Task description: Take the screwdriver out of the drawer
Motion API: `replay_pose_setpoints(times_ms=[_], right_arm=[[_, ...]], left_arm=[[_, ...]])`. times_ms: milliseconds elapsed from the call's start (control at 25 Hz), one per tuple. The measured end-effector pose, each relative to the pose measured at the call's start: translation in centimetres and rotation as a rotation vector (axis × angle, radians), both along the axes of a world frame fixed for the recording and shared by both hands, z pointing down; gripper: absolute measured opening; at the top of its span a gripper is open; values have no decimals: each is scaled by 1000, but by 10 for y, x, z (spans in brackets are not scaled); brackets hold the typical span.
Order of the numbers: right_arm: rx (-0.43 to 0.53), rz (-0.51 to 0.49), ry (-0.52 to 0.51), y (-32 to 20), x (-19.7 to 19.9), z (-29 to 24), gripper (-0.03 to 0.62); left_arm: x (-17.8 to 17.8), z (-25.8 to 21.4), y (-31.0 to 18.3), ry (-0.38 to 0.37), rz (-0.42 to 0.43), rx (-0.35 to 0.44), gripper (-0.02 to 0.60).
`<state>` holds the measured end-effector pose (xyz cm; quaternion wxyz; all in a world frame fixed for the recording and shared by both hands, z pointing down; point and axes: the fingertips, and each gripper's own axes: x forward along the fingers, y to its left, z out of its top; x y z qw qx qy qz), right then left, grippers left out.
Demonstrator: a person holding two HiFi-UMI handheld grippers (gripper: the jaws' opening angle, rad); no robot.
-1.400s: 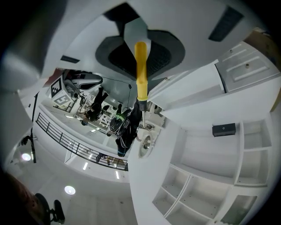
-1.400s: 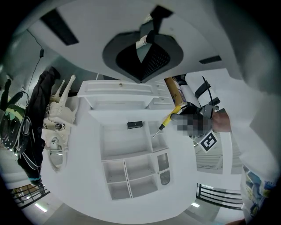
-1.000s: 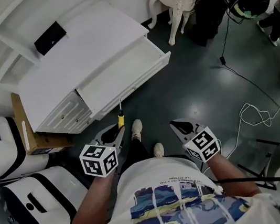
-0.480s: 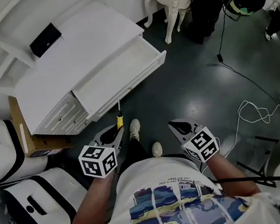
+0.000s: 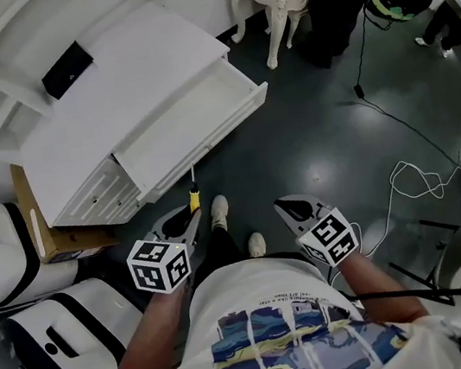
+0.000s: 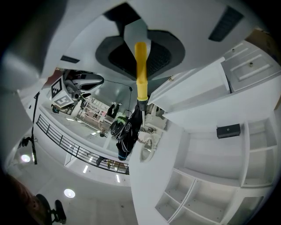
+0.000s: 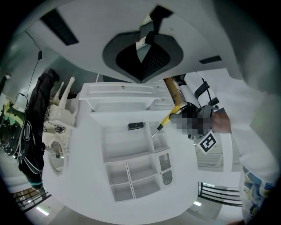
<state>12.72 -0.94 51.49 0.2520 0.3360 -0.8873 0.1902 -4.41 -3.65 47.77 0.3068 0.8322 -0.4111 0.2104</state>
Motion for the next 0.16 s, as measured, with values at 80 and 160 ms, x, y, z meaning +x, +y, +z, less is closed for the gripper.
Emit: replay_pose_setpoints(times_ms=[80, 160], right_arm=[[-1, -1, -1, -2, 1, 1, 25], [-3, -2, -1, -4, 3, 3, 25]], left_arm=[[2, 1, -3, -2, 1, 0, 78], [4, 1, -5, -4, 2, -1, 78]])
